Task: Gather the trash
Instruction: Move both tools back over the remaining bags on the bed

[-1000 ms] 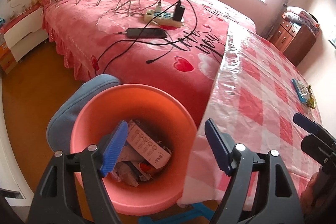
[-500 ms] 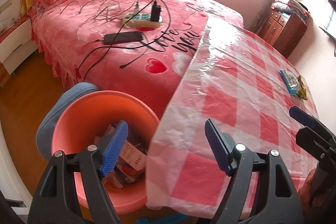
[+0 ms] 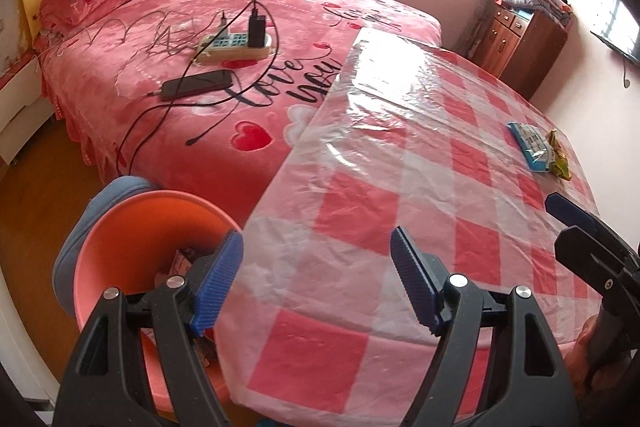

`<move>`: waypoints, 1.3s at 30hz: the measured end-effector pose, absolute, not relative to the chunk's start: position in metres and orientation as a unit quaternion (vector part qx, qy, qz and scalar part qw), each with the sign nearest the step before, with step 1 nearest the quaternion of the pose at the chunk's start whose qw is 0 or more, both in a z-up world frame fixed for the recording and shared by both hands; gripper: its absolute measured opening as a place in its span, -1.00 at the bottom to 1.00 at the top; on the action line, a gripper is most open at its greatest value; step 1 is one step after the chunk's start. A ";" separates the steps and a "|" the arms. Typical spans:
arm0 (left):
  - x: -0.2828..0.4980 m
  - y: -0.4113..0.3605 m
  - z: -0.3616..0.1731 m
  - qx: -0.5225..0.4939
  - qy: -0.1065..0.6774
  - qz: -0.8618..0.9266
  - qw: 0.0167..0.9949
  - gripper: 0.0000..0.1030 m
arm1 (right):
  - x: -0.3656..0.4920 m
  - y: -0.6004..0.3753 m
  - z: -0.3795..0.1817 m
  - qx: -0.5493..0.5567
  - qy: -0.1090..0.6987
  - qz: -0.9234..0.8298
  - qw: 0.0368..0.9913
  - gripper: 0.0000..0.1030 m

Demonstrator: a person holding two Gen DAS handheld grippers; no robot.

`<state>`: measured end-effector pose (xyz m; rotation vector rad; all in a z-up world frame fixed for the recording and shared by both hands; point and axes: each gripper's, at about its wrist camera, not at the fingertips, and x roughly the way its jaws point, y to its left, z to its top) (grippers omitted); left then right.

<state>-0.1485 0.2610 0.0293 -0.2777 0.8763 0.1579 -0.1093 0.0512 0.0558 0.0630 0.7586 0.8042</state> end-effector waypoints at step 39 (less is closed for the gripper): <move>-0.075 0.144 0.039 -0.072 0.431 -0.013 0.899 0.49 | -0.054 -0.082 0.056 0.110 0.346 0.257 0.895 0.81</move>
